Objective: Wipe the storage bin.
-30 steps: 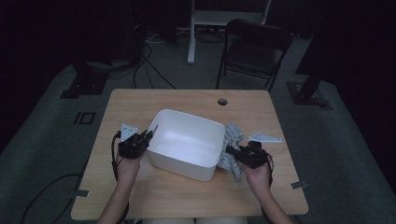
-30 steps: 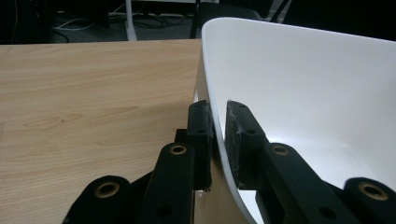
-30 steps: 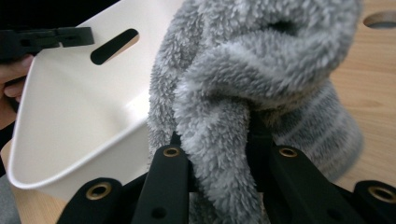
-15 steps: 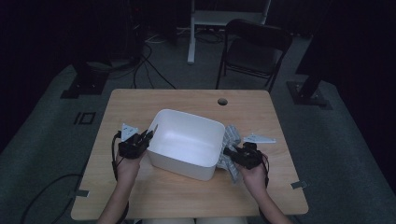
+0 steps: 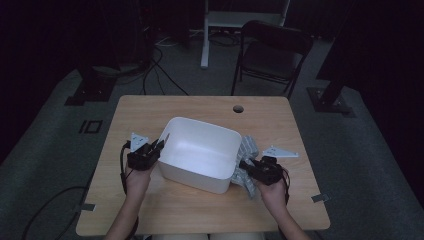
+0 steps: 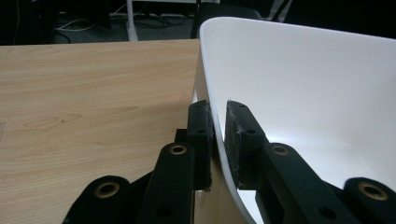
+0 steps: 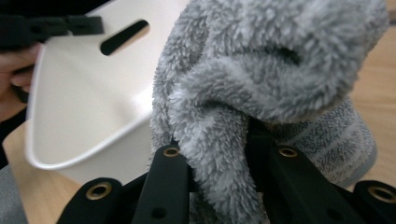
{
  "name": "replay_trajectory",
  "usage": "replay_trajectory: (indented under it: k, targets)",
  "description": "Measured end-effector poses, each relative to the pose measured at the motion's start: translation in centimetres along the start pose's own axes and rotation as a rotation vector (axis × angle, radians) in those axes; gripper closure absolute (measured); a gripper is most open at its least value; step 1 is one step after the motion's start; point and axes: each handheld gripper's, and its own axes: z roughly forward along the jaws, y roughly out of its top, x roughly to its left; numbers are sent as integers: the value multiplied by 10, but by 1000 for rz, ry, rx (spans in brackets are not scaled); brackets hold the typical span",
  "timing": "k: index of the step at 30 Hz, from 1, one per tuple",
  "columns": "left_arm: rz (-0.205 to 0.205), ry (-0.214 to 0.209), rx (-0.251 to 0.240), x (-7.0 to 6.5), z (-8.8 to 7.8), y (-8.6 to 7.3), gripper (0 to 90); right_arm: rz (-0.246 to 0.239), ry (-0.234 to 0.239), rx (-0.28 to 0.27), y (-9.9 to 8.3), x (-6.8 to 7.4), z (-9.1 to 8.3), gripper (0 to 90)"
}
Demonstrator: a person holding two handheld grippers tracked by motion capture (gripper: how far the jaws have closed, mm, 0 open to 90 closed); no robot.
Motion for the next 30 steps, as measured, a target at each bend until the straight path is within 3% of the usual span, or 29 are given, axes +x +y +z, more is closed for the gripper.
replay_trajectory:
  k: [5, 9, 15, 18, 22, 25, 28, 30]
  targets:
    - [1, 14, -6, -1, 0, -1, 800, 45, 0, 46, -8, -9, 11, 764]
    - [-5, 19, -13, -2, -1, -1, 800, 42, 6, 37, -6, -9, 4, 761]
    - [-5, 19, -12, -2, -1, -2, 800, -7, 36, -13, -1, 5, -17, 760]
    - [-6, 12, -6, -2, 0, -1, 801, -31, 21, -6, -2, 12, -12, 761]
    - [-3, 12, -4, -2, 0, -1, 800, -5, 9, 32, -8, 8, -1, 763]
    - [-2, 23, -4, -2, 0, 0, 799, 45, 29, 46, -12, -1, 3, 760]
    - [-5, 24, -6, -2, 0, -1, 799, 43, 21, 38, -10, -1, -2, 759]
    - [-12, 20, -6, -2, -1, -1, 794, 22, 26, 5, -8, 6, -19, 759]
